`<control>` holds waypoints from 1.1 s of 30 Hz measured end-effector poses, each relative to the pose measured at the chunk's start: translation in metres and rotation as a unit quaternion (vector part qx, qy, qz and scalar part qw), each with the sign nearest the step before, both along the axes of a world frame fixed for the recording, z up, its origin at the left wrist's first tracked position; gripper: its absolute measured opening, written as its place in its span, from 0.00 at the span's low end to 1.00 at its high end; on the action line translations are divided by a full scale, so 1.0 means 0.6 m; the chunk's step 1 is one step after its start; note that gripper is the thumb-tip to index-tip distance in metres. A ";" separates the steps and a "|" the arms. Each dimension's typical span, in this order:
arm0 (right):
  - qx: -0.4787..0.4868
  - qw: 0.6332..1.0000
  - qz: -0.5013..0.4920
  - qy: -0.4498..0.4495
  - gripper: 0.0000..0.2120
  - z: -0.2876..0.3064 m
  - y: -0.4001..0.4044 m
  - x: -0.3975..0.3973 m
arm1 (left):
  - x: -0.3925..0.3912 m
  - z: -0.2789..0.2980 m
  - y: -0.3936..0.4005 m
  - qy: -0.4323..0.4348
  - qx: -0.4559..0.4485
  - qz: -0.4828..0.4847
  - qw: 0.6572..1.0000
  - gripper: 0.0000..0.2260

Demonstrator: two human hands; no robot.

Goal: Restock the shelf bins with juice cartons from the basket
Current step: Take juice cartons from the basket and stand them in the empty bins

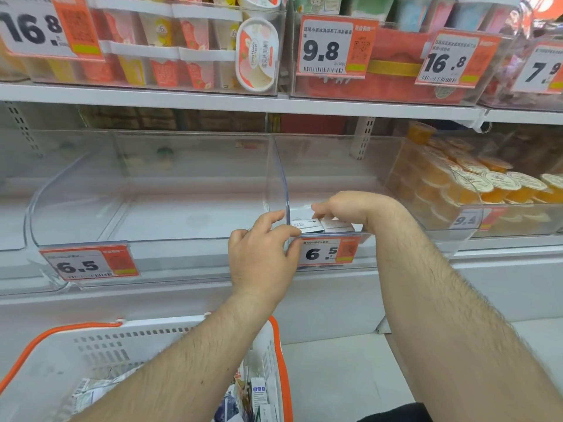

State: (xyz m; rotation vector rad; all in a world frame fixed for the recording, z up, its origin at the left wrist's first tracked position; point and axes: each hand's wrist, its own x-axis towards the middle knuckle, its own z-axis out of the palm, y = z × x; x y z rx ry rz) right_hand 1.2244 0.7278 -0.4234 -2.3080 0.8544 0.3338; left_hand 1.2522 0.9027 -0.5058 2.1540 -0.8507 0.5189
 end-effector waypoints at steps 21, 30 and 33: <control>-0.007 1.000 -0.017 -0.022 0.30 -0.010 0.007 0.010 | 0.004 -0.001 0.001 0.016 -0.006 -0.018 1.000 0.05; 0.030 0.997 -0.049 -0.050 0.35 -0.019 -0.013 0.002 | -0.001 0.011 0.010 0.044 0.028 -0.030 0.998 0.08; 0.016 0.998 -0.043 -0.041 0.33 -0.018 -0.013 -0.001 | 0.001 0.013 0.012 0.050 0.025 -0.033 0.998 0.09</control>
